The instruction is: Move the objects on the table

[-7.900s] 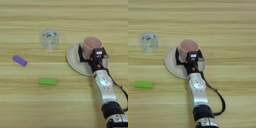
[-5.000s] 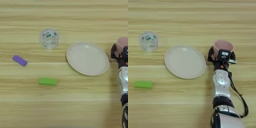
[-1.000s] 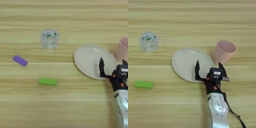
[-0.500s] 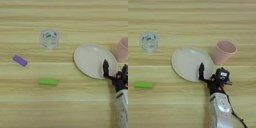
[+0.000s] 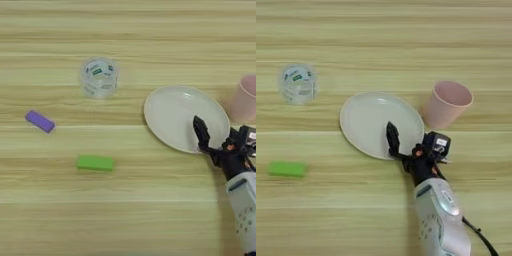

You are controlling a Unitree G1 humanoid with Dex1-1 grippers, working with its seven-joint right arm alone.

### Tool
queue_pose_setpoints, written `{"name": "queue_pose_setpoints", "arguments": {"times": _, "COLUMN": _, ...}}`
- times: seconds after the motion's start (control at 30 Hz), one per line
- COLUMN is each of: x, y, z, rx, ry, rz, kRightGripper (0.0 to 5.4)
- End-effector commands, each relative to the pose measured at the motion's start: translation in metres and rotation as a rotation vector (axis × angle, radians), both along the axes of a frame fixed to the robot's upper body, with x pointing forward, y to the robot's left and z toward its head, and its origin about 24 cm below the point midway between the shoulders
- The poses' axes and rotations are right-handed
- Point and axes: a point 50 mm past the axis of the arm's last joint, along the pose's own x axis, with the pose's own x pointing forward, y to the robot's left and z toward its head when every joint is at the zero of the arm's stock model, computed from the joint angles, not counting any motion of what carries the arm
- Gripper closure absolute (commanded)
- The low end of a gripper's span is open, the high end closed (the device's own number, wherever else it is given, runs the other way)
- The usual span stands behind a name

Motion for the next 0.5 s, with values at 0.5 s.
{"name": "queue_pose_setpoints", "arguments": {"times": 0.5, "x": 0.021, "y": 0.024, "z": 0.016, "rx": -0.020, "ry": -0.065, "rz": 0.174, "kRightGripper": 0.03}}
